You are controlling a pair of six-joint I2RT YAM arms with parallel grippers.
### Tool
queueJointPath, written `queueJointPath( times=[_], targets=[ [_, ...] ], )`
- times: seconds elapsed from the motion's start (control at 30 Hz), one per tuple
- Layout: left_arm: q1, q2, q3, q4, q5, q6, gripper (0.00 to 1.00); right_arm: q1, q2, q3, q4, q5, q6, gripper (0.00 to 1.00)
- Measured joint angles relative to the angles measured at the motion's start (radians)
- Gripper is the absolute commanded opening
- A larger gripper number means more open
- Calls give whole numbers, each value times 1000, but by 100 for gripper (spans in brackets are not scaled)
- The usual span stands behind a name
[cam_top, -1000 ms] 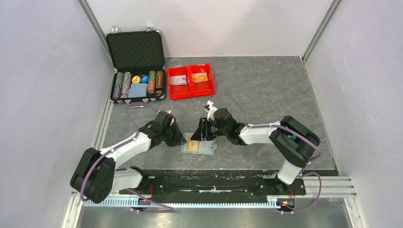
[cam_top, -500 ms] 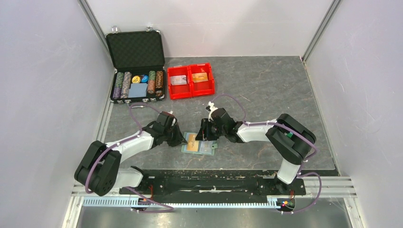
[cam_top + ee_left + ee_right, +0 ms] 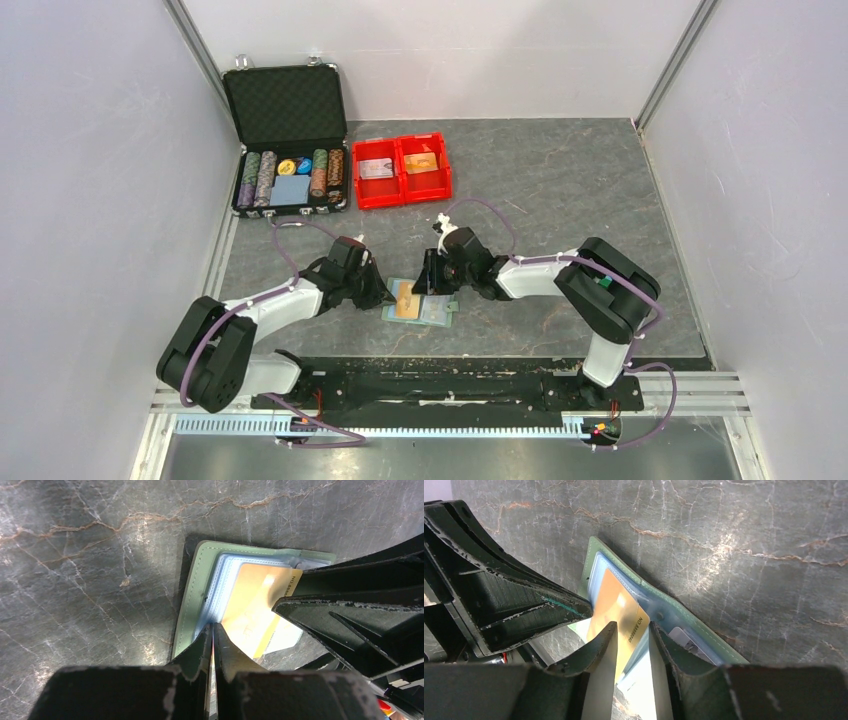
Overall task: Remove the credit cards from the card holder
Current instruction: Remove the credit card from the card holder.
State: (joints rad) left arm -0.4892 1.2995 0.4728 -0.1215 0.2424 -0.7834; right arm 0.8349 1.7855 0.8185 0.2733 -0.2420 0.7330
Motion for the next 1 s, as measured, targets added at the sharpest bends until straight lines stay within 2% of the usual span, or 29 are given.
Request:
queueJointPath(
  times=[0.27, 0.77, 1.0],
  targets=[
    [0, 3, -1, 5, 4, 0, 10, -5, 1, -40, 61, -12, 26, 0],
    [-1, 18, -1, 27, 25, 0, 10, -87, -92, -130, 99, -100, 6, 0],
    [-1, 15, -1, 26, 29, 0, 13, -124, -141, -142, 56, -148, -35, 1]
  ],
)
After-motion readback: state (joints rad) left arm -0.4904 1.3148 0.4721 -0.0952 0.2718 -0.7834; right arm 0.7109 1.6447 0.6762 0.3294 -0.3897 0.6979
